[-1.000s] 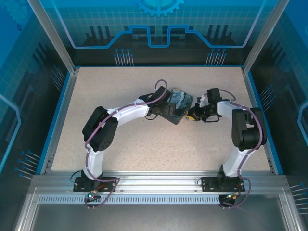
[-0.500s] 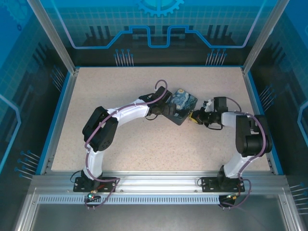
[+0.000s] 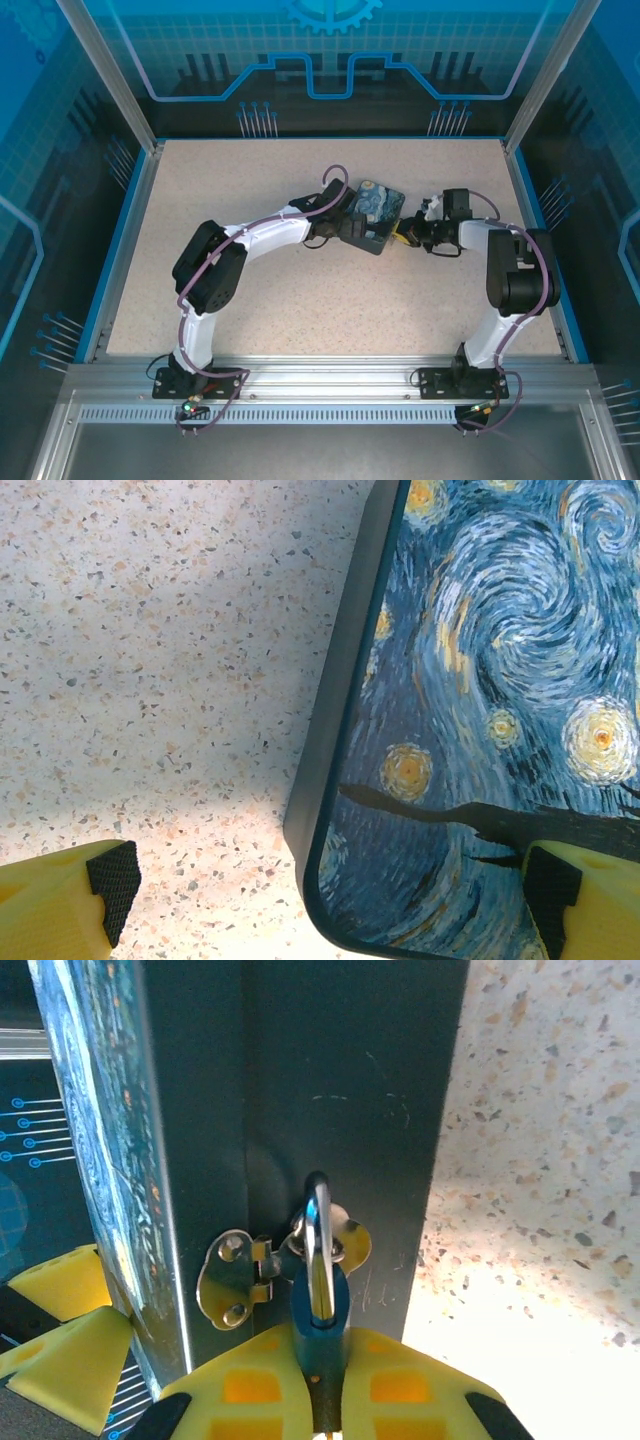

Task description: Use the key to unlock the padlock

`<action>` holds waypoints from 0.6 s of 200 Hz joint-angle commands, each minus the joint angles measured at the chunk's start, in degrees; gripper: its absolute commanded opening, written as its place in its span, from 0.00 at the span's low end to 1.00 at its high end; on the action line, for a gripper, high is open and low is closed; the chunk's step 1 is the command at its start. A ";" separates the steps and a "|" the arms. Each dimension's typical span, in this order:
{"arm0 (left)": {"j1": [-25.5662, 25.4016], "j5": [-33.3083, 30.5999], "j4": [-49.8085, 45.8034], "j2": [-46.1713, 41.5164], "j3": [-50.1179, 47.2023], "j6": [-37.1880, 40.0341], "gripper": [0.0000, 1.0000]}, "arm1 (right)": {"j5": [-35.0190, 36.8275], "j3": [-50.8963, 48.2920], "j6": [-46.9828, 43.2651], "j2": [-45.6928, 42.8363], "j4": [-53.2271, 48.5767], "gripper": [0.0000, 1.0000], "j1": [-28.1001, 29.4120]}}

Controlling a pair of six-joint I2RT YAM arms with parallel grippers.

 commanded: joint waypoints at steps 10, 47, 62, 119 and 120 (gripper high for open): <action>0.74 -2.19 -12.93 4.54 -3.12 2.27 0.99 | 6.18 1.05 -0.53 0.03 -4.54 0.00 -1.97; 0.83 -2.19 -13.02 4.57 -3.12 2.23 0.99 | 4.32 -3.85 5.63 -1.14 4.35 0.00 -4.83; 0.86 -2.14 -13.02 4.71 -3.09 2.21 0.99 | 1.99 -5.35 7.57 -1.73 9.13 0.00 -5.32; 0.84 -2.19 -13.27 4.80 -2.78 2.50 0.99 | -2.93 -4.81 4.14 -2.83 9.14 0.00 -4.63; 0.84 -2.19 -13.28 4.80 -2.77 2.53 0.99 | -2.93 -4.88 3.94 -2.87 8.93 0.00 -4.65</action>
